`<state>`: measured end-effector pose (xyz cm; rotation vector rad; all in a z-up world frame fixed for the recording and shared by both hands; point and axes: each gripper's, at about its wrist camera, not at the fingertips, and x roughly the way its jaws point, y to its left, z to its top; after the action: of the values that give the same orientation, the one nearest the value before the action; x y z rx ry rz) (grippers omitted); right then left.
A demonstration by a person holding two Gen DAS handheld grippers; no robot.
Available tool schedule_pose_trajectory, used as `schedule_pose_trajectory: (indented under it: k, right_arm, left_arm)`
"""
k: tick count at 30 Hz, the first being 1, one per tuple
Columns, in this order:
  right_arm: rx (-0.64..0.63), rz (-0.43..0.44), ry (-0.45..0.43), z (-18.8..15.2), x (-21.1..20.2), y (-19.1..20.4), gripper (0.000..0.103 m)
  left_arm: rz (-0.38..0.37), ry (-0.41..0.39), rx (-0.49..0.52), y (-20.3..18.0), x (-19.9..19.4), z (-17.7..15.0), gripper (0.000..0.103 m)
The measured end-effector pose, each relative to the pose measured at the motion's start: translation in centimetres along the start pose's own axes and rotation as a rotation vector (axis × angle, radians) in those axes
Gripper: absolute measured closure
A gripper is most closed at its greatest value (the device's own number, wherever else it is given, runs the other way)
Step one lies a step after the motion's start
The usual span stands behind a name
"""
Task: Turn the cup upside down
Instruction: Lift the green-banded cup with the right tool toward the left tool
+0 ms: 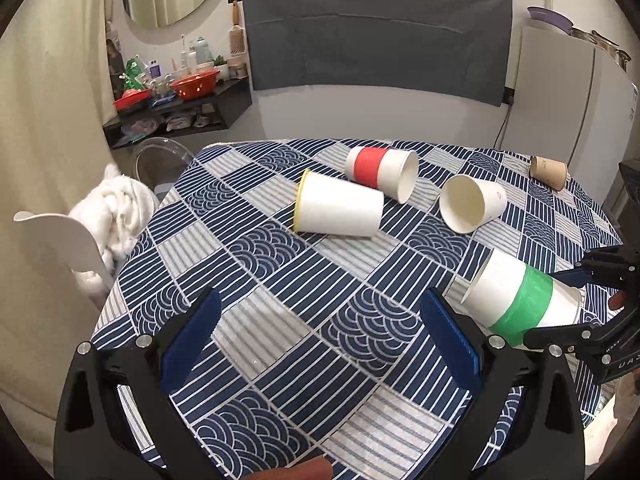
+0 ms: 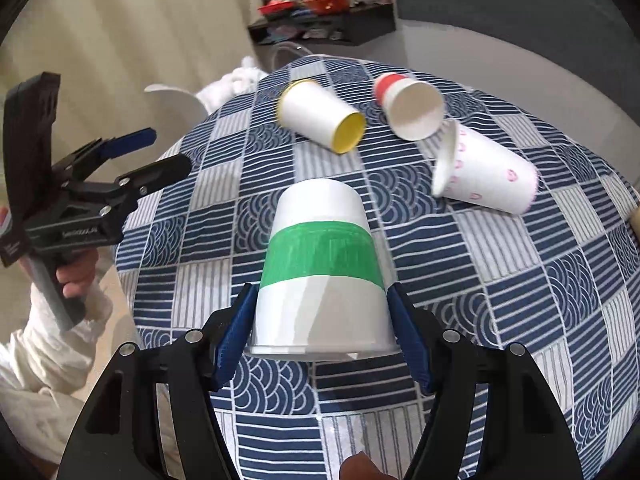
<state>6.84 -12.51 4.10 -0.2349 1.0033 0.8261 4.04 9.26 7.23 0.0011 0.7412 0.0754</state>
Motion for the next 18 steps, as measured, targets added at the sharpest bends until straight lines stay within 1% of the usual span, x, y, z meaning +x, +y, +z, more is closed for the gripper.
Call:
schedule_pose_trajectory:
  k: [5,7,9,12,14,18]
  right_arm:
    - [-0.078,0.019,0.023,-0.1,1.3,1.8,0.04]
    - [-0.117,0.02,0.008,-0.2,1.6,2.3,0.039]
    - [-0.169,-0.006,-0.018,-0.6,1.7,2.9,0.012]
    - [-0.202,0.008,-0.022,-0.9,1.3,3.4,0.012]
    - [-0.207,0.006,-0.042,-1.0,0.8,3.5,0.012]
    - [-0.206,0.003,-0.056,-1.1,0.1,3.3,0.012]
  left_arm:
    - [-0.009,0.028,-0.013,0.9,0.6,-1.0,0.006]
    - [-0.018,0.038,-0.019,1.1,0.8,-1.3,0.006]
    - [-0.031,0.045,-0.024,1.0,1.0,-1.4,0.006]
    - [-0.035,0.052,-0.019,0.9,1.2,-1.6,0.006]
    - [-0.035,0.054,-0.015,0.7,1.4,-1.7,0.006]
    - [-0.042,0.061,-0.008,0.3,1.7,-1.6,0.006]
